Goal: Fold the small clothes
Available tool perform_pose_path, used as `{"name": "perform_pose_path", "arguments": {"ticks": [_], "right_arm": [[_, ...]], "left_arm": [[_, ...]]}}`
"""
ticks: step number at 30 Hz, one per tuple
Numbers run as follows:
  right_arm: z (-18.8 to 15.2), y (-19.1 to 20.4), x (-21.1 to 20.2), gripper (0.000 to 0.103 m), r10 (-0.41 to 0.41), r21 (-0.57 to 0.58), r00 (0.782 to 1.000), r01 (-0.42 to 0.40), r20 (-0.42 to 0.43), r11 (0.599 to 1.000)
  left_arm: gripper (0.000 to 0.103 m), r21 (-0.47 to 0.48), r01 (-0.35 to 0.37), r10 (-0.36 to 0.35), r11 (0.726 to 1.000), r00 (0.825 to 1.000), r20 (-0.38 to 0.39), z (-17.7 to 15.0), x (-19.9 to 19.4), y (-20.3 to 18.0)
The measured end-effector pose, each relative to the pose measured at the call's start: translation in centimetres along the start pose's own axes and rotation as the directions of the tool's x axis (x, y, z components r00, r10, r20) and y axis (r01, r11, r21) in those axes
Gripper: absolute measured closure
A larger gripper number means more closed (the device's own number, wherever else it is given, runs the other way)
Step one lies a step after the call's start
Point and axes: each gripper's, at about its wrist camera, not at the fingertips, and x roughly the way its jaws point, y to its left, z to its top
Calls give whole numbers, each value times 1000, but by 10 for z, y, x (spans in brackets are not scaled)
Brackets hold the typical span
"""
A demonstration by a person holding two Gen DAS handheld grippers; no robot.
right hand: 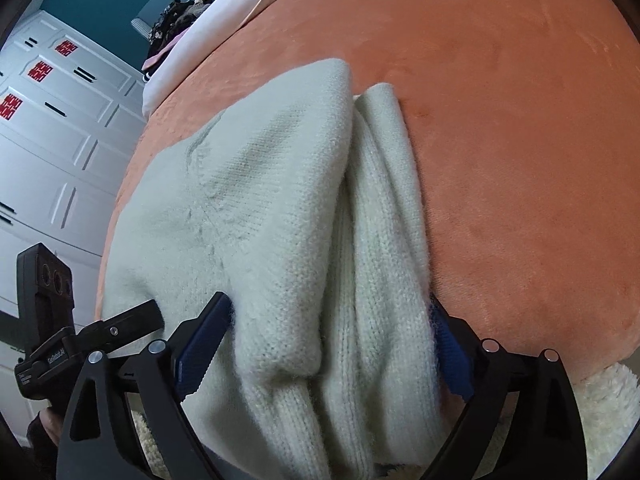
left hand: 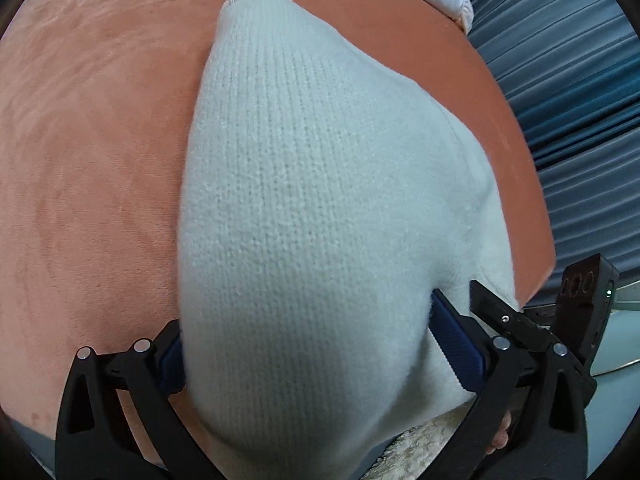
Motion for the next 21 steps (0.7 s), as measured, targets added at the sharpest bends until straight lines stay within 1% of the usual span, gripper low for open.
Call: {"name": "perform_pose_path", "arguments": {"ticks": [2, 4, 5, 6, 8, 10, 11, 12, 13, 15, 17, 21], "right_arm": [[2, 3, 3, 9, 7, -12, 1000, -7, 9, 1000], [3, 5, 4, 11, 17, -17, 1000, -16, 11, 1000], [0, 5, 2, 18, 25, -19, 1000, -24, 12, 1000], [1, 5, 1, 24, 35, -15, 999, -35, 15, 999], [5, 1, -5, 49, 47, 4, 999, -47, 17, 999], [9, 2, -14, 59, 68, 24, 997, -69, 28, 997], [11, 5, -20, 61, 72, 24, 997, -73, 37, 997], [12, 11, -27, 62, 80, 22, 996, -81, 50, 996], [12, 16, -34, 63, 87, 17, 994, -88, 60, 996], [10, 30, -50, 63, 93, 4, 993, -93, 79, 996], [7, 41, -70, 64, 106, -9, 990, -106, 98, 994], [-6, 61, -113, 64, 119, -44, 981, -114, 151, 993]], "left_arm": [[5, 9, 67, -67, 998, 997, 21, -4, 2, 10], [5, 31, 91, -92, 995, 995, 29, -7, 1, 11], [5, 33, 88, -89, 996, 996, 27, -7, 1, 10], [7, 32, 76, -77, 997, 997, 27, -7, 0, 7], [14, 42, 51, -52, 998, 998, 27, -6, -5, -2], [25, 66, 12, -14, 998, 999, 29, -6, -13, -13], [29, 76, 0, -2, 997, 1000, 26, -5, -18, -18], [35, 85, -7, 5, 996, 1000, 24, -4, -26, -24], [39, 86, -3, 1, 996, 1000, 23, -2, -34, -28], [41, 87, 6, -9, 996, 1000, 29, -1, -53, -36], [43, 114, 19, -23, 993, 999, 32, -2, -71, -43], [44, 153, 71, -77, 986, 996, 36, -16, -106, -57]]}}
